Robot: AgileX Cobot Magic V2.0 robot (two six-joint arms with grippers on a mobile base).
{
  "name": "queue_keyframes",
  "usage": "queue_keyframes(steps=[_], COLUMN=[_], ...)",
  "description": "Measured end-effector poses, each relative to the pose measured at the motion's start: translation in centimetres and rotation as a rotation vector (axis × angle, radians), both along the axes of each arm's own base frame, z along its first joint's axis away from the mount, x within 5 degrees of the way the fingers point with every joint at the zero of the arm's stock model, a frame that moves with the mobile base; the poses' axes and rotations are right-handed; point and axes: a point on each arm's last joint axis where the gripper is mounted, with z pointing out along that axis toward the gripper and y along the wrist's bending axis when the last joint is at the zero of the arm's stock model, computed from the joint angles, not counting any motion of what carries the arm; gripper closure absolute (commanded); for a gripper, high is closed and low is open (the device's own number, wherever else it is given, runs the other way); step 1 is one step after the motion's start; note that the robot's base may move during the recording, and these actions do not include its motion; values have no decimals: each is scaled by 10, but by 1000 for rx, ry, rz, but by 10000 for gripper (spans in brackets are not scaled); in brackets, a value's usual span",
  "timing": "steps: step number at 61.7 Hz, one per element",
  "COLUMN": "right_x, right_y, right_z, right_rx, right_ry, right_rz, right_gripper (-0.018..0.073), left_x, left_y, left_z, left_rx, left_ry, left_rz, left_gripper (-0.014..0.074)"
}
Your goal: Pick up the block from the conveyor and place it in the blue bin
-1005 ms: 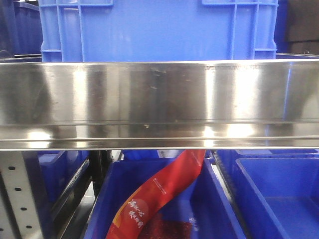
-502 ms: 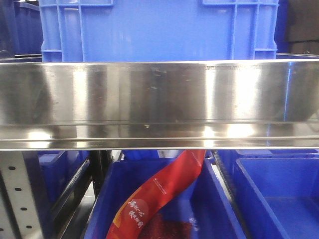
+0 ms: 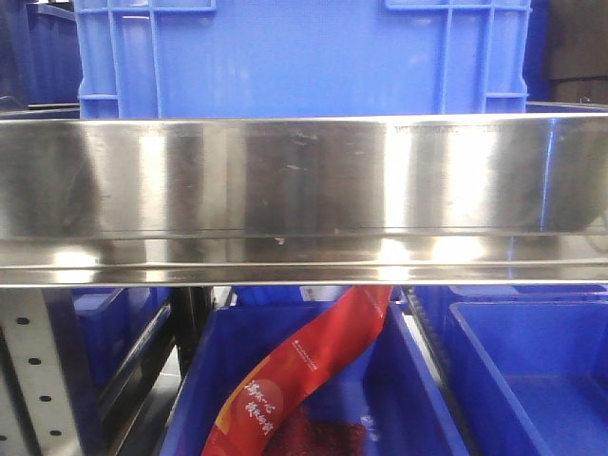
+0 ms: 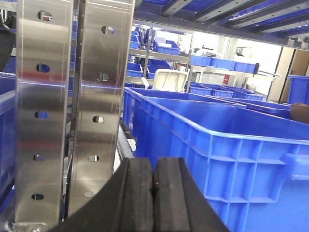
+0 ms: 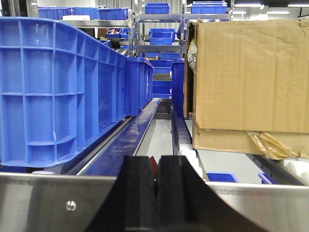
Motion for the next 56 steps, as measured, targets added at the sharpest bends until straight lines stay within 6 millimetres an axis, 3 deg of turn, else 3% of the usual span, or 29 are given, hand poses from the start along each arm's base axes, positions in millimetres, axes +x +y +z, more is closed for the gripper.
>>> queue_keyframes(steps=[27, 36, 56], right_x=[0, 0, 0], right_y=[0, 0, 0], right_z=[0, 0, 0], right_rx=[2, 2, 4], right_ry=[0, 0, 0], right_rz=[0, 0, 0], right_gripper=[727, 727, 727], left_x=[-4, -12, -32], left_y=[3, 10, 17], left_z=[-3, -25, -100], left_rx=[55, 76, 61], left_ry=[-27, -15, 31], left_rz=[27, 94, 179], left_gripper=[708, 708, 708])
